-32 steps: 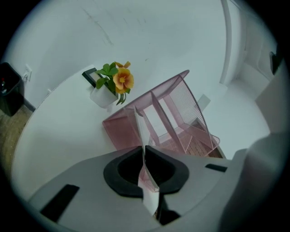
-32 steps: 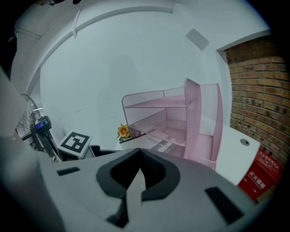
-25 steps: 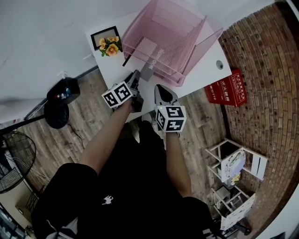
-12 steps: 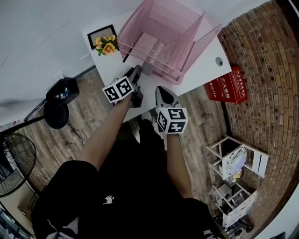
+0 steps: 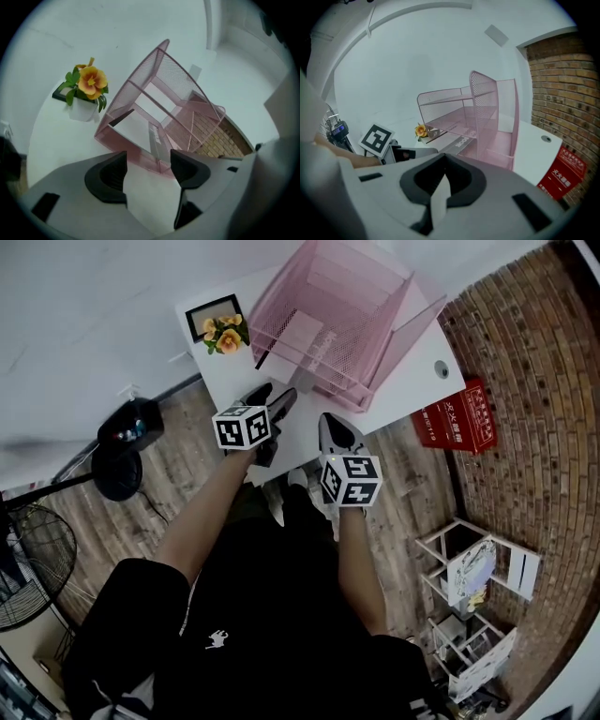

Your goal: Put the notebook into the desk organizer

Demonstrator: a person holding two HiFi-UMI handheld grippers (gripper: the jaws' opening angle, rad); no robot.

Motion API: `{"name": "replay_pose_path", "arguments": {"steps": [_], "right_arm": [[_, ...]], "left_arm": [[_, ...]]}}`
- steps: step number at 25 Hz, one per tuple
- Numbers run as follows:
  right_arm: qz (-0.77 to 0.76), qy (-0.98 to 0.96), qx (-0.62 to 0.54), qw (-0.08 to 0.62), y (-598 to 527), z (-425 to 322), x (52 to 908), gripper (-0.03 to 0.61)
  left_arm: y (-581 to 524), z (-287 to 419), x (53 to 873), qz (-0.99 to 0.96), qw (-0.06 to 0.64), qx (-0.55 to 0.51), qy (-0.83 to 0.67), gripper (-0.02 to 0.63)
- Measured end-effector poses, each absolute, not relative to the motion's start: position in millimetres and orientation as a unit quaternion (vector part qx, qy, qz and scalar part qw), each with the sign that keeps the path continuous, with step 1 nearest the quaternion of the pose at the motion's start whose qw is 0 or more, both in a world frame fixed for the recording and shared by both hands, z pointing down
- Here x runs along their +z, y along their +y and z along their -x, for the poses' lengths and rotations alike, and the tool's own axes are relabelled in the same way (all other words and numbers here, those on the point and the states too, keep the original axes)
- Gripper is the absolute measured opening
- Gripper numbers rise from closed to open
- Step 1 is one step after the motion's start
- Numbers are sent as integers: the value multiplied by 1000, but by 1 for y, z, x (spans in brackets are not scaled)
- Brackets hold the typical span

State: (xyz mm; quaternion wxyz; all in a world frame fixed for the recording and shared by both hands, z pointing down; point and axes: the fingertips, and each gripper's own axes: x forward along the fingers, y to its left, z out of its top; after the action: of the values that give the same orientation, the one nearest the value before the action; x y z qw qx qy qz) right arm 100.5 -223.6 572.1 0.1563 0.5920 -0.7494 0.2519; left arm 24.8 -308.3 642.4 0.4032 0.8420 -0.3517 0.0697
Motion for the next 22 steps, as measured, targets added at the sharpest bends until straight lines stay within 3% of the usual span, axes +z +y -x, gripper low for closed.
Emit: {"name": "replay_pose_path", "arguments": {"steps": [9, 15, 22], "right_arm": [[-600, -749, 237, 152, -226, -94, 561, 3], [-606, -746, 232, 153, -225, -91, 560, 3], [-620, -731, 241, 152, -224, -100, 567, 2]], "left_arm": [[-291, -18, 635, -884, 250, 210, -334, 303], [-296, -19, 643, -883, 219, 254, -329, 346], [-307, -25, 648, -881, 203, 271, -330, 345]]}}
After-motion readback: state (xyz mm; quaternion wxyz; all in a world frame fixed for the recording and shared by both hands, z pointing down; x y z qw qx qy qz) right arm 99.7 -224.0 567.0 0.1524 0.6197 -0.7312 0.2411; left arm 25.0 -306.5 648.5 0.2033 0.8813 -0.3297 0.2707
